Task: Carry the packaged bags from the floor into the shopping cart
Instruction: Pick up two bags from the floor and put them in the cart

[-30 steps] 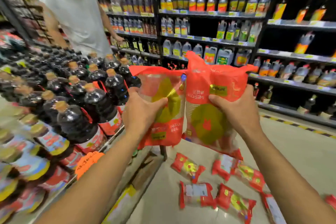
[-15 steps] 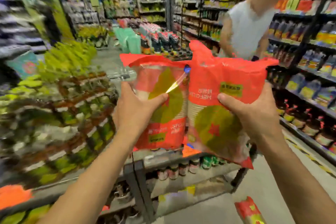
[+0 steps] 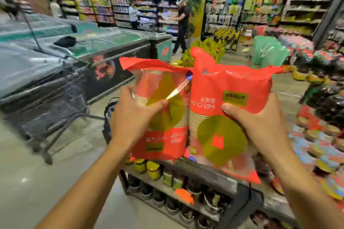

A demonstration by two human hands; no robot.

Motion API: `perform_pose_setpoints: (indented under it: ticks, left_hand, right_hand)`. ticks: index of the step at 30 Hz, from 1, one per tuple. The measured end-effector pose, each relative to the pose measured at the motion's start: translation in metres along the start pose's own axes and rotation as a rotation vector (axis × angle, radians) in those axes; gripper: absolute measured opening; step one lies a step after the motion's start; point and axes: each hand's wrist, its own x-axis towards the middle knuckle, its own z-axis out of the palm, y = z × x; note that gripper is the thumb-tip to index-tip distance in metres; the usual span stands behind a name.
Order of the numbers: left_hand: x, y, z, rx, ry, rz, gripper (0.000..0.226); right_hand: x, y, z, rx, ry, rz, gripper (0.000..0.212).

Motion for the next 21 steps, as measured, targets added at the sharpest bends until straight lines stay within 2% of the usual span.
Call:
perform_pose_setpoints:
  ticks: [4, 7, 11, 14, 21]
  left_hand:
    - [0.028, -0.048, -0.075, 0.087, 0.169, -0.097, 0.082]
    - [0.038, -0.082, -0.123, 0.140, 0.281, -0.179, 0.079]
    - [0.040, -0.116, -0.174, 0.217, 0.398, -0.285, 0.086]
    - [0.043, -0.132, -0.200, 0.274, 0.472, -0.359, 0.090]
    - [0.073, -0.172, -0.226, 0.313, 0.585, -0.481, 0.099]
  right_hand:
    - [0.003, -0.025, 0.099, 0.033, -0.194, -0.037, 0.099]
    - [-0.002, -0.042, 0.166, 0.070, -0.324, -0.064, 0.094]
    - [-0.017, -0.063, 0.239, 0.134, -0.475, -0.079, 0.090]
    - [-0.021, -0.076, 0.284, 0.153, -0.571, -0.103, 0.093]
    - [-0.008, -0.086, 0.382, 0.202, -0.774, -0.097, 0.083]
